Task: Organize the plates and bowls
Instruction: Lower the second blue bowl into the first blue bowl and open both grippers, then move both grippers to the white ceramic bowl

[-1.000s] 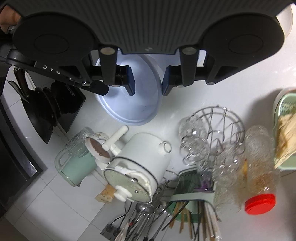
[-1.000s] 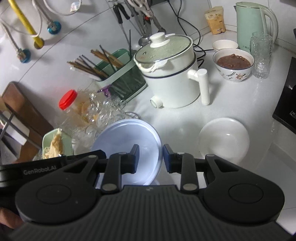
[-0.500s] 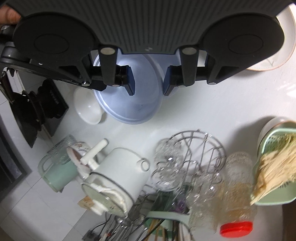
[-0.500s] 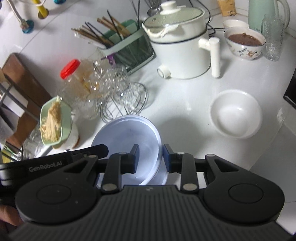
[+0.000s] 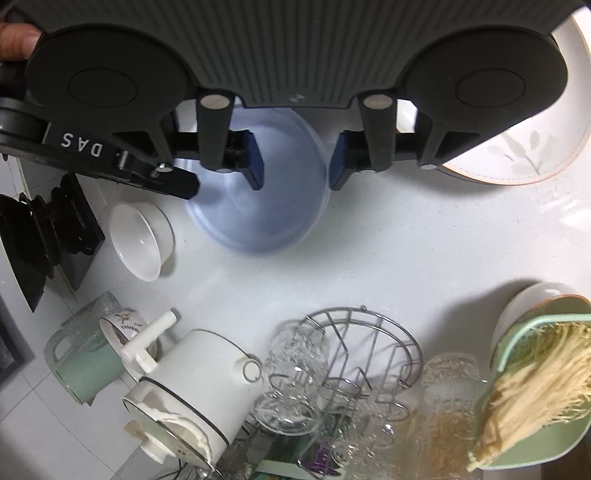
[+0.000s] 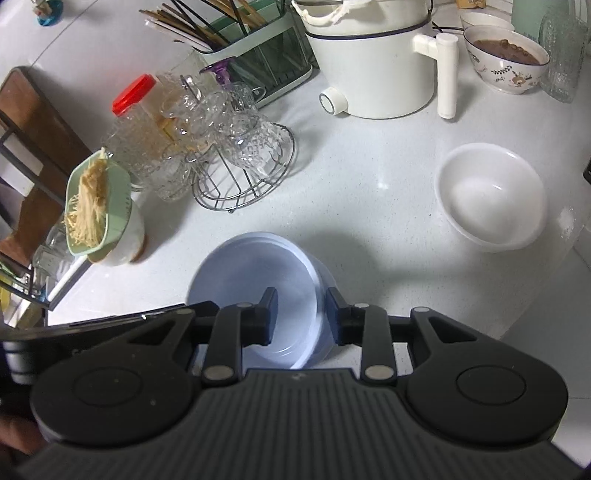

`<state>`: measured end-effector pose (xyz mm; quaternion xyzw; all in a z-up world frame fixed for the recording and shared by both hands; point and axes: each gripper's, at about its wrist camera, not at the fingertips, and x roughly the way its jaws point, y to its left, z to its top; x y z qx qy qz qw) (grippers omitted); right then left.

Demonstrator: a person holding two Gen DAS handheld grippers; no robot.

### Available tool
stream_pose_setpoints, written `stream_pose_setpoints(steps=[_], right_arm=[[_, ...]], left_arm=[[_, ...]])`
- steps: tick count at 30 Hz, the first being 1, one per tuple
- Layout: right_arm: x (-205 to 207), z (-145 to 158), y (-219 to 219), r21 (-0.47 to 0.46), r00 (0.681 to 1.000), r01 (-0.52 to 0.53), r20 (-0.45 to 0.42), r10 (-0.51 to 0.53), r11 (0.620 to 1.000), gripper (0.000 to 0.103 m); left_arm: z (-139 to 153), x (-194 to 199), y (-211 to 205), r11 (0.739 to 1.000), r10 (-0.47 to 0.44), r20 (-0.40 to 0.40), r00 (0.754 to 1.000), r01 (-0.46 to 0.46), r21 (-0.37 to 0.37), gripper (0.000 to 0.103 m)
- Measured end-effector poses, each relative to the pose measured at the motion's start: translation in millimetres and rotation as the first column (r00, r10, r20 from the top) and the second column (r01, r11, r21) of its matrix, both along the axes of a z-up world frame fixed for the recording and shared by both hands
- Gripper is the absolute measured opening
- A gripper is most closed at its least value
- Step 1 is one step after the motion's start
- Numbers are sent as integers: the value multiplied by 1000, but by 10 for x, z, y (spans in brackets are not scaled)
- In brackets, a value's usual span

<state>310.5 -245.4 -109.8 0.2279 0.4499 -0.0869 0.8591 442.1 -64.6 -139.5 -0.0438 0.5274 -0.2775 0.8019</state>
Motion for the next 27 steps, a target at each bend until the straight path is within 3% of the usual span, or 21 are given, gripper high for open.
stream_pose_setpoints(steps=[4,17,27], right_arm=[[-20,43,8,-22,1000,16,11,-16,1000,40],[-256,596,131,-89,988,40,153,-26,995,41],[-422,913,205,-173,969,72,244,-28,982,41]], left_arm=[[68,14,92,1000,21,25,999,-20,-11,52],[770,-127,224,997,-8,157,988,19,-72,52],[1081,-309,259,995,-35,208,978,53,-85,52]])
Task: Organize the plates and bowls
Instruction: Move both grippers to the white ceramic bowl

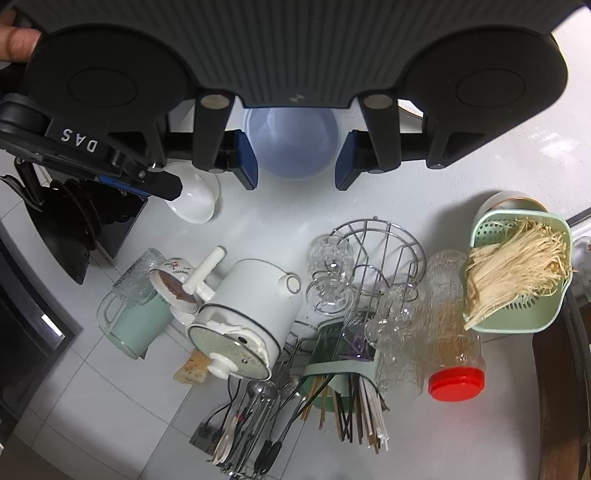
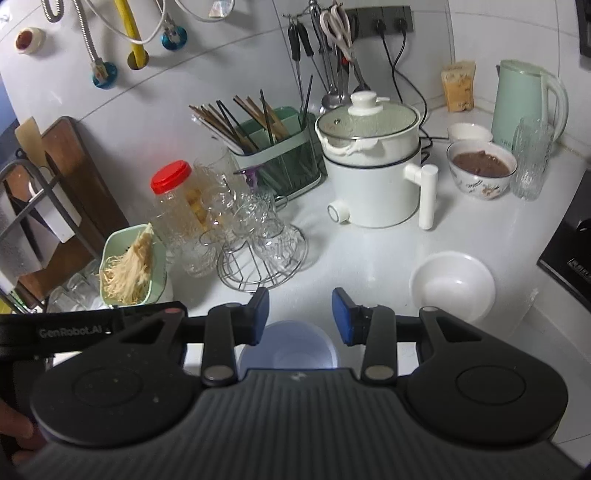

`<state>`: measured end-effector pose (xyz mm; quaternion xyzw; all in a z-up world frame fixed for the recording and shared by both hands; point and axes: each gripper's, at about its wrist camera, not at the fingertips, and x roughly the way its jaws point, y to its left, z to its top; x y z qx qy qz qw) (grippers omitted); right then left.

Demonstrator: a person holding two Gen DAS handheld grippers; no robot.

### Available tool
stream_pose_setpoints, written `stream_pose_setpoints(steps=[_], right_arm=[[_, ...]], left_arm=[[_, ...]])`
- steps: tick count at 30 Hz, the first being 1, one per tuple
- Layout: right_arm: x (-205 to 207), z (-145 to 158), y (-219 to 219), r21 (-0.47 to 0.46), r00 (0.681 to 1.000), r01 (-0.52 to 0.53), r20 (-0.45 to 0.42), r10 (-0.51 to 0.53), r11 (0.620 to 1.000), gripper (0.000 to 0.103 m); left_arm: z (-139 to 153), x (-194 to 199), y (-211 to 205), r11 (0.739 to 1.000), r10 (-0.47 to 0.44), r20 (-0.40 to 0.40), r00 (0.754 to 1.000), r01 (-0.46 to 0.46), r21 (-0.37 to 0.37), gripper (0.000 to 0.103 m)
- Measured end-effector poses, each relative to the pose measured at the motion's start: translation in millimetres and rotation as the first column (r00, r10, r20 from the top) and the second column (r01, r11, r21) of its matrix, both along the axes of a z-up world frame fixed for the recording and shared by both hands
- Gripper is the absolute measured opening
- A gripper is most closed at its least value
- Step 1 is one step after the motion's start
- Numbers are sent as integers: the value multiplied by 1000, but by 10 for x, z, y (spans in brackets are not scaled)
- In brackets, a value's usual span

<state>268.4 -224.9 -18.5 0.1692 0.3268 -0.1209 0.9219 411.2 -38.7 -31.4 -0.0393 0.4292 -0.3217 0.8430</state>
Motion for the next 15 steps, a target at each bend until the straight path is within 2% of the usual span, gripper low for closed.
stream_pose_setpoints(steps=[5,15], right_arm=[[-81,25,-63,-4,999,31,24,-31,1000,41],[-108,-49,-422,-5,995,95,13,-95,995,41]], left_arm=[[53,-63,-110,1000,-17,19,1000,17,0,53],[-14,-60,-445,999,-41,8,999,41,10,54]])
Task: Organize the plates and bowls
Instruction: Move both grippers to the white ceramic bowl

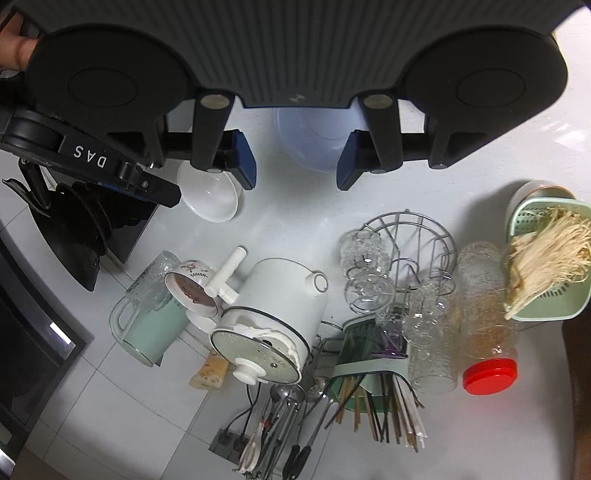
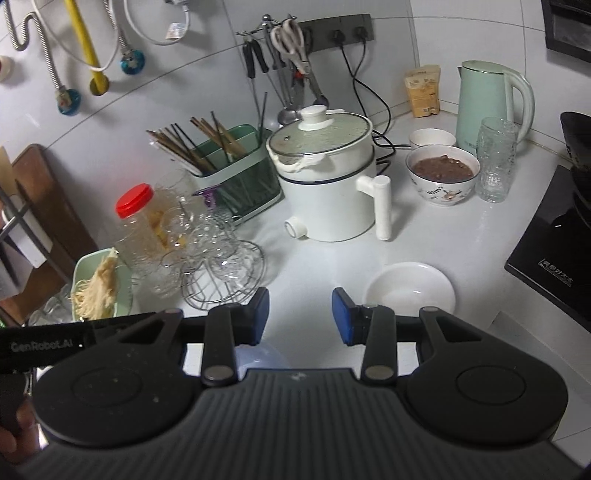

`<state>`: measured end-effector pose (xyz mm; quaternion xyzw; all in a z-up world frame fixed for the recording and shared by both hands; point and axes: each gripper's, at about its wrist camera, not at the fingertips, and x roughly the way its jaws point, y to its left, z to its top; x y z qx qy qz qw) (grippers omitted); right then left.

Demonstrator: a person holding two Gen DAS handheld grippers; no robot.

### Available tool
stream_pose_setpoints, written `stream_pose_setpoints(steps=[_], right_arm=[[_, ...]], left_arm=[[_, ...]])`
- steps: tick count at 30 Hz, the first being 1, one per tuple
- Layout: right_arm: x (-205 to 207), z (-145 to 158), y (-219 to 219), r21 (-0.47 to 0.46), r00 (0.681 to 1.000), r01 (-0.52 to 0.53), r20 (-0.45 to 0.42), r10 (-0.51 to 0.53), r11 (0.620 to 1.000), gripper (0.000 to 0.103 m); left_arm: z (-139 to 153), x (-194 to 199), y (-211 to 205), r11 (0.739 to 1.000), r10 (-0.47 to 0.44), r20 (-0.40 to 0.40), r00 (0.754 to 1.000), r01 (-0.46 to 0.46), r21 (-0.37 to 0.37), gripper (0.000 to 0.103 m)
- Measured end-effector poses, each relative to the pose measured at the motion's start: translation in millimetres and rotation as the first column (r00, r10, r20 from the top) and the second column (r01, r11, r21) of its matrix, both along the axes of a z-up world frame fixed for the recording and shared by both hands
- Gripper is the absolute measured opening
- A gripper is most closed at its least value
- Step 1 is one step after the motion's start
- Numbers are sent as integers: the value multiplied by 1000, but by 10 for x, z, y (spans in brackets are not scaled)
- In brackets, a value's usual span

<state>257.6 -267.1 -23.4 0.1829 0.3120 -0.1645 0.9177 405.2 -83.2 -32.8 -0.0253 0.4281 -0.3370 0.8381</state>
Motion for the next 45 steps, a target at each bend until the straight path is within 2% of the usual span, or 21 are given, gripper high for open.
stream_pose_setpoints(steps=[7,10,18,27,30,33,35,37,40,42,45], right_arm=[[62,-121,-278,22,1000,4,-5,-4,1000,41],[68,-150,-391,1,1000,1,-4,-1,1000,41],[5,-268,-761,-11,999,22,-23,-22,1000,41],[-132,-515,-1110,-46,996,64,-62,-66,997,40],[-181,-585,-1200,-48,996,59,-66,-62,997,40],[-182,-659,-1297,-68,995,51,-83,-56,996,41],[-211,-713,-1367,-29,996,45,-80,-47,999,42],[-215,-803,-1394,-16,995,21,-95,-23,1000,53],[-182,-943,-1447,-9,994,10,-113,-11,1000,54],[-152,-1035,-1504,26,992,12,-123,-8,1000,54],[-101,-1138,-1562,38,992,11,-125,-6,999,54]], left_arm=[[-60,46,-291,999,-5,-1,1000,5,46,55],[-85,72,-437,998,-6,1,1000,6,56,59],[-226,163,-870,995,-22,-35,999,25,93,60],[-476,251,-1327,988,-64,-53,997,71,136,63],[-603,286,-1421,988,-74,-57,996,81,128,63],[-710,364,-1512,989,-47,-98,994,60,133,63],[-746,400,-1541,994,-39,-102,994,49,97,64],[-807,442,-1602,994,-33,-108,994,44,95,64],[-899,506,-1664,997,-13,-136,991,23,78,64],[-982,543,-1718,998,-26,-160,987,36,57,64],[-1129,598,-1847,995,-54,-168,984,67,69,64]])
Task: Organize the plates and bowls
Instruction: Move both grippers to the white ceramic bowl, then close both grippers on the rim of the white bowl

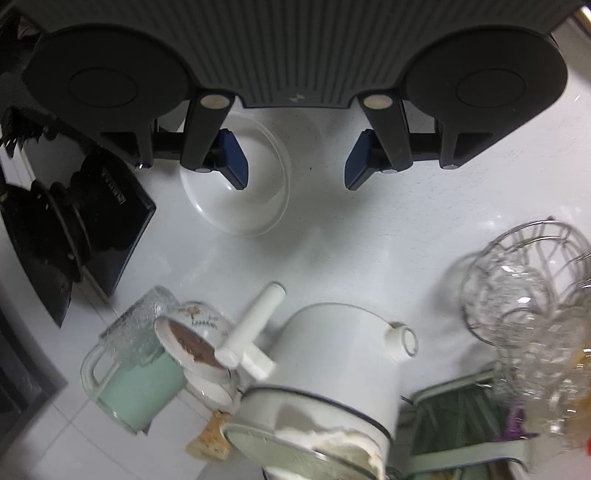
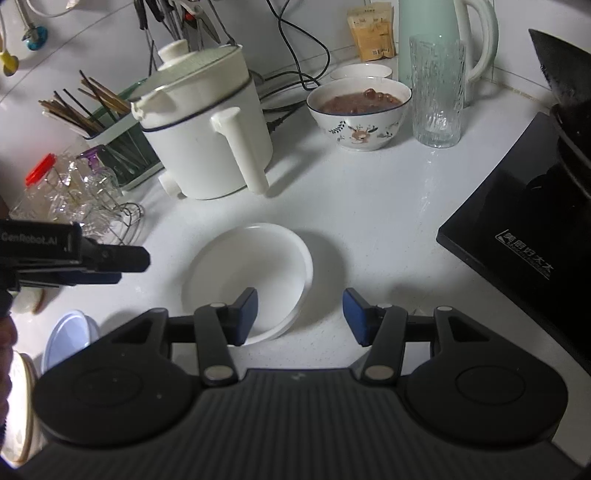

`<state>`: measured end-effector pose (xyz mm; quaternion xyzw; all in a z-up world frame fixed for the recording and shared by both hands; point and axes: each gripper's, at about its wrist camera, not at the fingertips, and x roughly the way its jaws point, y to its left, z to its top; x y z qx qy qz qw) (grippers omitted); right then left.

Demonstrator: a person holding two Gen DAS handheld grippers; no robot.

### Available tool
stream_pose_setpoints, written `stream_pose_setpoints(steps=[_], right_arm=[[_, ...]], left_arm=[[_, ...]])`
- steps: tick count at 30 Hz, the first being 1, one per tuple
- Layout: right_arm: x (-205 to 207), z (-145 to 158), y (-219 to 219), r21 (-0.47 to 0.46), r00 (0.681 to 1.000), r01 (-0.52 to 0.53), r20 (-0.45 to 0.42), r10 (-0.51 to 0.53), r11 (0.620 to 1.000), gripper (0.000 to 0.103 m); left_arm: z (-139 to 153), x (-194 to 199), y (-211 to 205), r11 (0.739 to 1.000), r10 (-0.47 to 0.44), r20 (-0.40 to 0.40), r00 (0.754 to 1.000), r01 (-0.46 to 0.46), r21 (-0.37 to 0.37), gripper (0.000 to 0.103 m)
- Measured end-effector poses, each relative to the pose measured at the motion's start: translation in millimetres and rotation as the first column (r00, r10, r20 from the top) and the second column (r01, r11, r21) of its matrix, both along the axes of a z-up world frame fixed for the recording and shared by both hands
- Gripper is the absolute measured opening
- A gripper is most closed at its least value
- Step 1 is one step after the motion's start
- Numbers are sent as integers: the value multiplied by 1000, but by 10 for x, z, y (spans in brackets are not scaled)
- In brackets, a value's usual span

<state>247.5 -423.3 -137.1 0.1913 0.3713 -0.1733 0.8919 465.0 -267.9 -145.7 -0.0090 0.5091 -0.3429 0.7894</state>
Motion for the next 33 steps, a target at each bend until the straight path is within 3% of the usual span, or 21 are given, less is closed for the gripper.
stream_pose_setpoints(steps=[3,7,11,18,22,25,29,33], right_arm=[[72,-68,-64,21,1000,1,1,-1,1000,54],[148,-124,-97,35,1000,-3,0,3,999,53],[222,-148,-140,56,1000,-4,9,4,998,53],[324,-207,-226,75,1000,-15,2,15,997,53],[376,-234,-196,62,999,-47,-7,48,997,52],[412,-252,-214,56,998,-52,-19,53,997,42],[435,-289,-244,47,998,-57,-38,59,997,25],[445,-320,-249,64,996,-75,-46,78,995,17]], left_arm=[[-142,94,-103,1000,-1,-54,999,1,-8,63],[-231,111,-268,999,-41,-53,998,41,15,63],[-343,161,-306,1000,-12,-97,995,13,17,62],[-416,167,-355,998,33,-91,995,-29,49,62],[-431,176,-378,998,48,-88,995,-43,52,56],[-458,173,-385,997,54,-94,994,-49,51,50],[-515,172,-421,998,47,-119,992,-40,56,34],[-530,157,-437,998,30,-120,992,-23,58,31]])
